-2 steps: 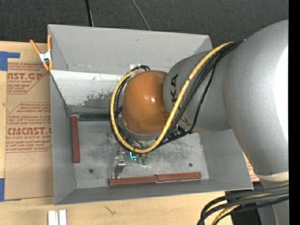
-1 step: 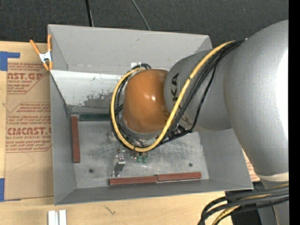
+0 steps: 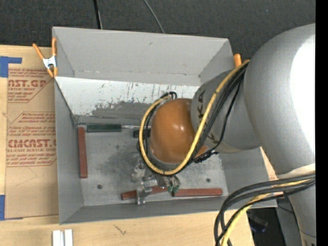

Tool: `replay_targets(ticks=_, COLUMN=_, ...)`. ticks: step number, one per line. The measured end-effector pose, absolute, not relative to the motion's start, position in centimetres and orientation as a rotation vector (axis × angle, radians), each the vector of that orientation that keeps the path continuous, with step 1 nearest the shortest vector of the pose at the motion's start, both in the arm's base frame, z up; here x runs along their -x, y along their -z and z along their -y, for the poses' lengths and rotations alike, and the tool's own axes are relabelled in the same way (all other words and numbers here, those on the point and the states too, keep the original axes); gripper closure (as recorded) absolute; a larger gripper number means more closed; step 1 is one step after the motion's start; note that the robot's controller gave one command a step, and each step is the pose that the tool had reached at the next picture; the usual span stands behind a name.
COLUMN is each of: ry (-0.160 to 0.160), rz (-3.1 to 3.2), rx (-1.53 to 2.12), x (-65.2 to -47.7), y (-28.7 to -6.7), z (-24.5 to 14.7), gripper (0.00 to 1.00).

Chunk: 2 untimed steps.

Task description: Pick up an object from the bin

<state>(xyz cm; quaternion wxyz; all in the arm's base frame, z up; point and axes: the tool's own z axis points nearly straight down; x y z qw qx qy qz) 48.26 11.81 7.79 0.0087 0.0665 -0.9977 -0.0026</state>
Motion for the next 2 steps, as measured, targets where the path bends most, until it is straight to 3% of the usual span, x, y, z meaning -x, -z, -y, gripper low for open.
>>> replay_targets(ticks=1, ry=0.008, rz=3.117, rx=-0.208, x=-48.3, y=-7.8, z=-11.8, gripper=1.0)
replay_targets(ticks=2, ry=0.001, rz=3.13, rx=-0.207, x=-48.5, y=-13.0, z=-12.0, gripper=1.0)
